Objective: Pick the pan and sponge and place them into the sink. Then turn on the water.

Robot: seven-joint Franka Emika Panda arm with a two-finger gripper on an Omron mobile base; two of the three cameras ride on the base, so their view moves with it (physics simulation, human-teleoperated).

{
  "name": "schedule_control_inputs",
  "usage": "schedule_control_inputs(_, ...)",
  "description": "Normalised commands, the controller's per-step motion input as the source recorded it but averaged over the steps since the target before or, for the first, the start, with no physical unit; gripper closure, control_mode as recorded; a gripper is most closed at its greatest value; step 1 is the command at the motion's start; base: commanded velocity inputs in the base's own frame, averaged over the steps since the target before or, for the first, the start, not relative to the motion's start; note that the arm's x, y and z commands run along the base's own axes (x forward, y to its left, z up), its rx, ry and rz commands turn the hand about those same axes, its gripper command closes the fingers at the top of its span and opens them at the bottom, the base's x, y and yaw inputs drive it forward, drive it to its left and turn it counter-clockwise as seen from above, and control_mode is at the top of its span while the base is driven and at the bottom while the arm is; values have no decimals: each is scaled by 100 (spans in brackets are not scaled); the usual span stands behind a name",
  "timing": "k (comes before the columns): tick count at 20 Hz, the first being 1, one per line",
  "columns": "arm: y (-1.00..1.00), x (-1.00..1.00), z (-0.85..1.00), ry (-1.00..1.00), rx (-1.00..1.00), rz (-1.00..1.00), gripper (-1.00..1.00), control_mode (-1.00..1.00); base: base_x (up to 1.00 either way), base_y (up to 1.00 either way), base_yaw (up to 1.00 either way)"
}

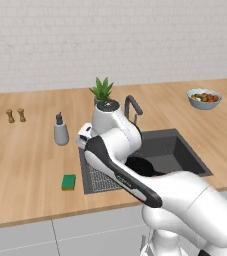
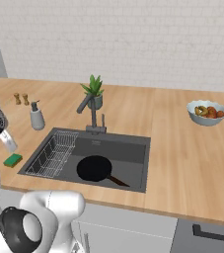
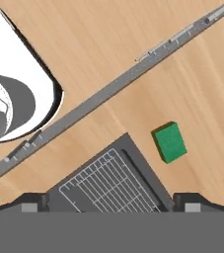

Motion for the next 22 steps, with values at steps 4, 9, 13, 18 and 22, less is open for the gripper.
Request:
schedule_control_inputs(4, 44, 32, -45, 14, -10, 24, -100, -100, 0, 0, 0)
schedule_control_inputs(9, 45, 24, -45, 7, -12, 15, -100, -100, 0, 0, 0)
schedule_control_inputs(13, 26, 33, -42, 2, -5, 12, -100, -100, 0, 0, 0)
schedule_control_inputs(18, 10, 31, -35, 0, 0, 11, -100, -100, 0, 0, 0)
schedule_control_inputs(22, 19, 25, -38, 0, 0, 5, -100, -100, 0, 0, 0)
